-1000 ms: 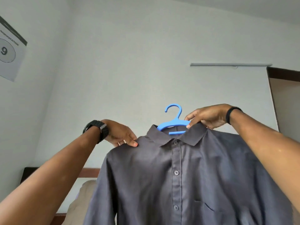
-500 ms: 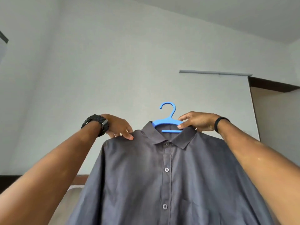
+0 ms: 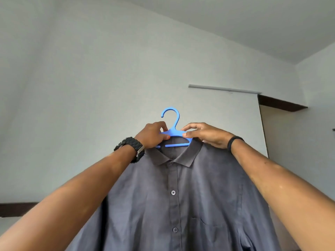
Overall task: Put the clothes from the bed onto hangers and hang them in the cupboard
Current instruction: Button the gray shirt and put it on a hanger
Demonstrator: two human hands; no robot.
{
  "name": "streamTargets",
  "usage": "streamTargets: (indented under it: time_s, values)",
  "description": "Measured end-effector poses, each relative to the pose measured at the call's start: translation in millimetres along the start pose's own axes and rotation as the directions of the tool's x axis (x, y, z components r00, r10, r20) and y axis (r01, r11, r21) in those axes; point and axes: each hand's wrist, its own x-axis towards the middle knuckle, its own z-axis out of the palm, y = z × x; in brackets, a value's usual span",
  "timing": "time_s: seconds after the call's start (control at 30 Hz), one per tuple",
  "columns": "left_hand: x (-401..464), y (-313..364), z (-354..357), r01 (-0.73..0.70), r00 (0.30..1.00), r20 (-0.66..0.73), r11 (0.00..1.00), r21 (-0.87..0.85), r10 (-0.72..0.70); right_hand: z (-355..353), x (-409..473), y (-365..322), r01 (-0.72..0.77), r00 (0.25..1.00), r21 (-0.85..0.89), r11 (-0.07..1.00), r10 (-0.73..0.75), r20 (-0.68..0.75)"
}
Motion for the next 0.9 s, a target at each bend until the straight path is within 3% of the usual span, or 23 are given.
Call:
streamTargets:
  time_s: [0.07,0.13,0.23,0.33,0.43,0.57,0.77,0.9]
  values:
    - [-3,4,7,-0.018,0.999,-0.04,1.0,0.016,0.019,-13,-13,3,-0.075,0.994,0.176,0.981,0.059,0.095]
    - [-6,9,14,-0.036,0.996,-0.08,0.998,0.052,0.04,-28,-27,9,-0.169,0.979,0.232,0.958,0.136,0.15]
    - [-7,19,32,-0.073,0.983,-0.16,0.988,0.135,0.095,-44,-43,22,-0.233,0.968,-0.059,0.971,0.237,0.076]
    - [-1,37,61,-0.087,0.971,-0.212,0.987,0.134,0.114,-57,-53,38,-0.163,0.986,-0.235,0.958,0.147,-0.082]
    - [12,54,93,-0.086,0.962,-0.26,0.996,0.021,0.088,-74,-56,58,-0.123,0.971,-0.302,0.945,0.052,-0.233]
    - [41,78,151,-0.113,0.973,-0.225,0.947,-0.3,0.045,-120,-73,90,-0.151,0.954,-0.405,0.902,0.026,-0.298]
    - [99,137,283,-0.21,0.976,-0.143,0.87,-0.446,0.163,-230,-119,155,-0.33,0.913,-0.447,0.831,0.162,-0.373]
    - [134,209,372,-0.259,0.966,-0.142,0.811,-0.525,0.216,-315,-156,191,-0.497,0.852,-0.409,0.765,0.34,-0.398]
